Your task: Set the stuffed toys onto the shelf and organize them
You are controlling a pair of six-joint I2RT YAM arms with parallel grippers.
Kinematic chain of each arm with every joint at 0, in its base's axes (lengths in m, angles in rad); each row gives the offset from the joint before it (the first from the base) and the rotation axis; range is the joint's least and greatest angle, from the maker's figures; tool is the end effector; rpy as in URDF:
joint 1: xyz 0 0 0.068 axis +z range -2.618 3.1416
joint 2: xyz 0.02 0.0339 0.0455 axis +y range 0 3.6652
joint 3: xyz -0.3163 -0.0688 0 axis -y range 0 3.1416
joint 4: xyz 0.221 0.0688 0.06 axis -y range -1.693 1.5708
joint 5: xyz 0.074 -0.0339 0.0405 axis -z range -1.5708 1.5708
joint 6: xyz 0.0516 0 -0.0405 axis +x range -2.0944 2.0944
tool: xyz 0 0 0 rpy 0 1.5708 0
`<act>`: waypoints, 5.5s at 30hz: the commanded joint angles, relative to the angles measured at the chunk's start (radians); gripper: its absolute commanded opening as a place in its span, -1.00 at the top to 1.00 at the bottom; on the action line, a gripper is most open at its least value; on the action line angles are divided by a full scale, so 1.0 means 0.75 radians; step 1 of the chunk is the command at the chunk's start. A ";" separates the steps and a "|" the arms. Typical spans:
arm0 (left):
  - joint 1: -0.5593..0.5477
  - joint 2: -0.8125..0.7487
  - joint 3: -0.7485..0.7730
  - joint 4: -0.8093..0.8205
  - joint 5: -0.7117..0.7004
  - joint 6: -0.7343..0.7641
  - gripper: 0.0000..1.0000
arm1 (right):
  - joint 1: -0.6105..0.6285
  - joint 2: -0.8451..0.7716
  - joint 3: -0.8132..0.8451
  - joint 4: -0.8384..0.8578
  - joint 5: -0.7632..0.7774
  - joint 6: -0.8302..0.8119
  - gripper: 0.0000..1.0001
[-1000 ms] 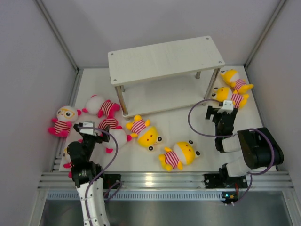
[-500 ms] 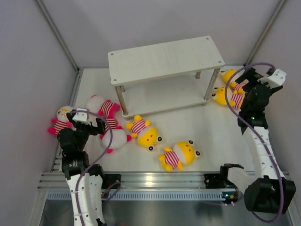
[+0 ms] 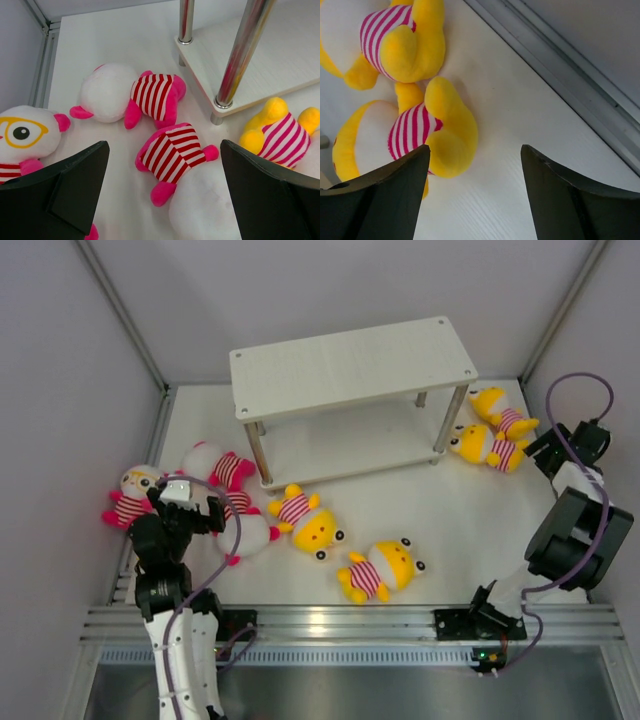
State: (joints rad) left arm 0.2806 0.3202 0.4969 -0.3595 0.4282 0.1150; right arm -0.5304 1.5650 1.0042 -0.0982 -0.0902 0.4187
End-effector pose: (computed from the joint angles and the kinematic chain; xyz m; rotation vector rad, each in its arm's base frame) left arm 0.0499 -0.0079 0.2890 0.1669 1.7297 -0.0849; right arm 0.2925 -0.1661 0.2863 0.9735 2.0029 0.0394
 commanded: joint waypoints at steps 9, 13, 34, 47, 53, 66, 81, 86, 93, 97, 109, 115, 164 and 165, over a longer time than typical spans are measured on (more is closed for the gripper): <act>-0.030 0.223 0.076 0.060 -0.123 0.176 -0.98 | 0.002 0.247 0.142 0.172 -0.424 0.121 -0.22; -0.033 0.354 0.200 -0.072 -0.080 0.241 -0.98 | 0.012 0.286 0.121 0.154 -0.375 0.133 -0.24; -0.030 0.735 0.548 -0.425 -0.147 0.187 -0.98 | 0.059 -0.411 0.060 0.143 -0.273 0.566 1.00; -0.024 0.649 0.499 -0.279 -0.459 -0.080 -0.98 | 0.676 -0.800 0.357 0.163 0.594 0.920 1.00; -0.024 0.632 0.505 -0.277 -0.424 -0.078 -0.98 | 1.161 -0.702 0.348 0.207 1.052 0.959 1.00; -0.024 0.608 0.475 -0.267 -0.416 -0.055 -0.98 | 1.376 -0.424 0.449 0.012 1.212 1.188 0.78; -0.022 0.618 0.464 -0.259 -0.420 -0.045 -0.98 | 1.474 -0.457 0.383 0.235 1.076 1.050 -0.11; -0.022 0.616 0.464 -0.259 -0.420 -0.043 -0.98 | 1.474 -0.430 0.389 0.243 0.977 1.049 -0.11; -0.020 0.614 0.460 -0.259 -0.416 -0.039 -0.98 | 1.474 -0.526 0.295 0.254 1.014 0.997 -0.27; -0.020 0.608 0.460 -0.261 -0.411 -0.041 -0.98 | 1.458 -0.659 0.271 0.213 0.937 0.605 -0.60; -0.020 0.600 0.434 -0.263 -0.307 -0.002 -0.98 | 0.639 -0.534 0.848 -0.635 -0.271 0.045 -0.99; -0.020 0.600 0.424 -0.263 -0.301 0.000 -0.98 | 0.068 -0.277 0.725 -0.358 -0.483 0.337 -0.94; 0.047 0.880 0.497 -0.275 -0.017 0.223 -0.98 | 0.249 -0.294 0.608 0.115 0.083 0.653 1.00; 0.047 0.872 0.491 -0.275 -0.007 0.223 -0.98 | 0.277 -0.344 0.606 0.115 0.112 0.651 1.00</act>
State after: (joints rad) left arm 0.3191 1.0042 0.8696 -0.5995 0.3782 0.2787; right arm -0.3790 1.4467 1.4361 -0.0837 -0.1001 0.8860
